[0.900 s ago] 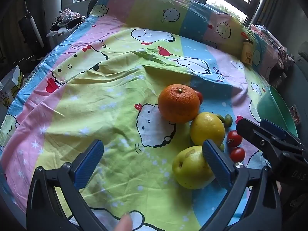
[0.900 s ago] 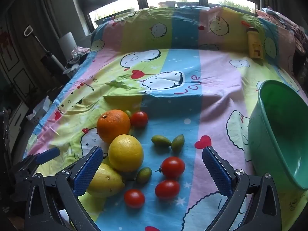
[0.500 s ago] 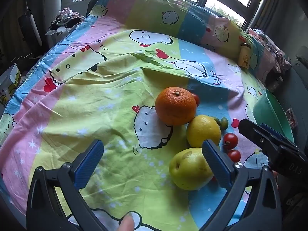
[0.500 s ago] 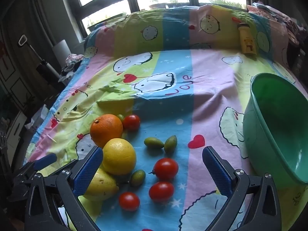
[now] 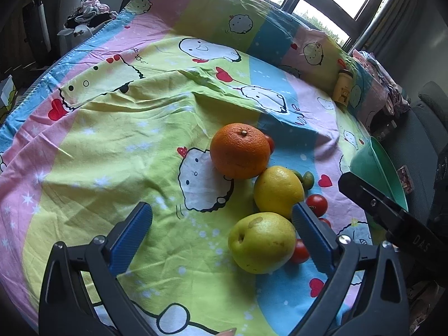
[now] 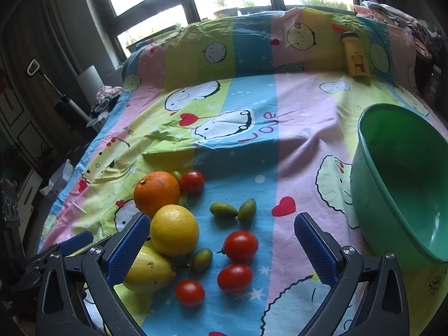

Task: Organize fruits
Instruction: 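Move the right gripper toward the green-yellow pear, then close the right gripper around the green-yellow pear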

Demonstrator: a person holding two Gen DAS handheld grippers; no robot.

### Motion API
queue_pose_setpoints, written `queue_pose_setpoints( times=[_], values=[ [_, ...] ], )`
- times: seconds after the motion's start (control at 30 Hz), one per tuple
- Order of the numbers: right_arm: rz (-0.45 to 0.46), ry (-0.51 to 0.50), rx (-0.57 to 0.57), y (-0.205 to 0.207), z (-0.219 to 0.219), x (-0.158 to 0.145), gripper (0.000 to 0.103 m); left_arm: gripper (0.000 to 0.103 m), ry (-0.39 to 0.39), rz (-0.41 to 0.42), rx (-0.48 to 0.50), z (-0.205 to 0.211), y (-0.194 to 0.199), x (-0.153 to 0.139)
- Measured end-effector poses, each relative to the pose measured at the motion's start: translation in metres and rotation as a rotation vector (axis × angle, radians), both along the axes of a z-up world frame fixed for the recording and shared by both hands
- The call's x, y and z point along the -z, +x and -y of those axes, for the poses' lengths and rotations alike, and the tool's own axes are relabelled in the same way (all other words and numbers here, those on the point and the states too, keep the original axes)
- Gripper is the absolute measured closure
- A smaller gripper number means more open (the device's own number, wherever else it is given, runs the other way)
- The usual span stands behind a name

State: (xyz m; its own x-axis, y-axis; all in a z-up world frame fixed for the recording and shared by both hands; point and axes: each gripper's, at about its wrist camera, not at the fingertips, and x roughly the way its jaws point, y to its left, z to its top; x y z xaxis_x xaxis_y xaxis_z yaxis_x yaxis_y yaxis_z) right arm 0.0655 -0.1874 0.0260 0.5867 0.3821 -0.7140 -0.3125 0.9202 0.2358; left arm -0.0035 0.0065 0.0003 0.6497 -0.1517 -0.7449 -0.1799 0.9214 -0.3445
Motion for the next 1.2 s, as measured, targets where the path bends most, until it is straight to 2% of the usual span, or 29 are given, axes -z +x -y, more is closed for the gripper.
queue_pose_setpoints(
  times=[0.17, 0.33, 0.5, 0.67, 0.7, 0.77, 0.83, 0.9, 1.0, 1.2],
  values=[
    [-0.005, 0.006, 0.007, 0.000, 0.002, -0.001, 0.000, 0.008, -0.015, 0.023, 0.007, 0.000, -0.002, -0.003],
    [-0.010, 0.010, 0.004, -0.001, 0.003, -0.002, 0.000, 0.014, -0.013, 0.008, 0.012, 0.001, -0.002, -0.002],
    [-0.035, 0.064, -0.002, 0.000, 0.008, -0.003, 0.001, 0.018, -0.019, -0.001, 0.003, -0.001, -0.002, -0.001],
    [-0.092, 0.139, -0.024, 0.002, 0.010, -0.002, 0.017, 0.018, -0.050, -0.003, 0.018, -0.003, -0.004, -0.002],
    [-0.110, 0.155, -0.031, 0.002, 0.010, 0.000, 0.019, 0.023, -0.062, -0.006, 0.029, -0.003, -0.004, -0.002],
    [-0.157, 0.195, -0.047, 0.003, 0.009, 0.003, 0.032, 0.033, -0.083, -0.017, 0.060, -0.001, -0.005, -0.002],
    [-0.208, 0.238, -0.077, 0.004, 0.006, 0.007, 0.041, 0.037, -0.073, -0.033, 0.080, 0.004, -0.004, -0.002],
    [-0.255, 0.278, -0.122, 0.002, 0.001, 0.010, 0.042, 0.039, -0.055, -0.048, 0.102, 0.009, -0.004, -0.001],
    [-0.322, 0.328, -0.183, 0.000, -0.010, 0.016, 0.042, 0.039, -0.070, -0.067, 0.139, 0.015, -0.003, 0.000],
    [-0.380, 0.299, -0.205, -0.002, -0.026, 0.027, 0.042, 0.039, -0.081, -0.092, 0.166, 0.019, -0.002, 0.004]
  ],
)
